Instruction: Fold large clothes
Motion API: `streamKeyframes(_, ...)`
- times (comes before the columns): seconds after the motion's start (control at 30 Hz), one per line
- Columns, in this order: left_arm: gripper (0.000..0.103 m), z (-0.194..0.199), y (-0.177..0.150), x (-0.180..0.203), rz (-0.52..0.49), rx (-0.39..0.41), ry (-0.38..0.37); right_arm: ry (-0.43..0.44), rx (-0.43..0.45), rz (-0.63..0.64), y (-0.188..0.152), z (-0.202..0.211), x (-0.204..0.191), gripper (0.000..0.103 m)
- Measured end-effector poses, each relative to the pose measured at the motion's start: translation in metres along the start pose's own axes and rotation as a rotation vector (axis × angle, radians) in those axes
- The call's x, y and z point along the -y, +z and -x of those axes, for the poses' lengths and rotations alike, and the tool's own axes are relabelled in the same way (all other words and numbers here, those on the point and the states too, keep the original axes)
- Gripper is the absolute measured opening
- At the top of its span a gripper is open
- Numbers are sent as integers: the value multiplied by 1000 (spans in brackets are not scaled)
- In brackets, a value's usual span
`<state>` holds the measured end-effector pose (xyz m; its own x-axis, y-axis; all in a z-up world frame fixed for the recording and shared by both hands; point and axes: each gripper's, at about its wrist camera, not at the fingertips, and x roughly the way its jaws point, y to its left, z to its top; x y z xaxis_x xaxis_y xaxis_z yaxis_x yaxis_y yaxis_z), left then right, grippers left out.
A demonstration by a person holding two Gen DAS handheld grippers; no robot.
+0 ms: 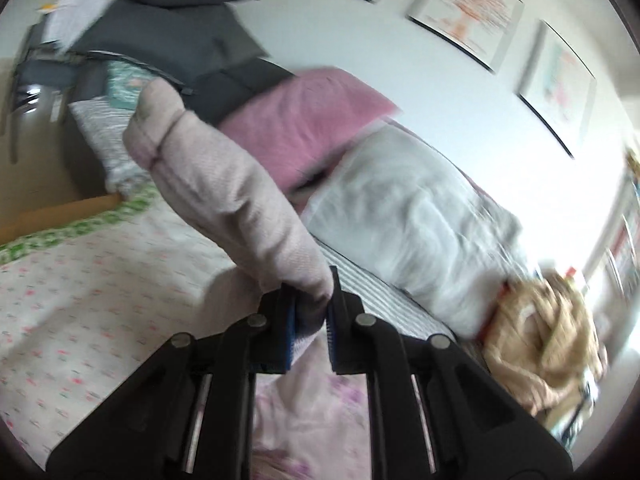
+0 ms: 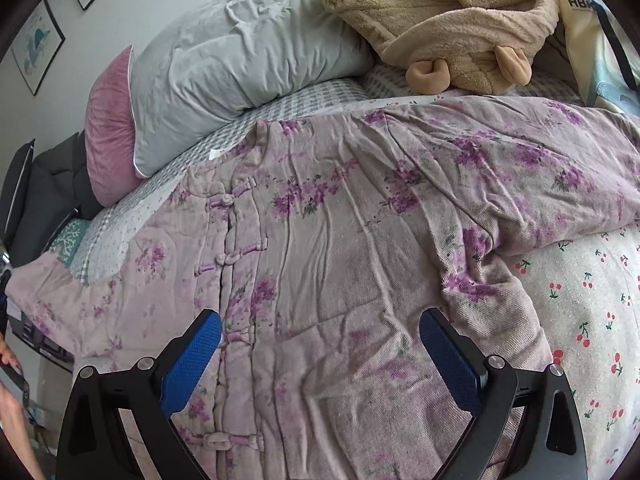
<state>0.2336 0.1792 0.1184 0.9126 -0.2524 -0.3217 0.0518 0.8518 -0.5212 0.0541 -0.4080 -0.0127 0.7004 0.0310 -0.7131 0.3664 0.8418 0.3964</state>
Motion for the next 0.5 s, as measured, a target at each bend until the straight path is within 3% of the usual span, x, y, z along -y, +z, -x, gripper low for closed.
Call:
streamKeyframes(0.13,14,-15,-32,54,-59,-96,-117,11,13,-29,3,3,3,100)
streamKeyframes(0.3,14,-32,-96,119,-170,-244,-242,12,23,-39,6,2,5,100)
streamKeyframes(0.43,14,-52,-153,160,-261,-407,-333,18,23,-50,8,0,7,100)
streamKeyframes(0.5,15,-64,-190,172,-319,-540,-365,17,24,-51,8,-1,8,100)
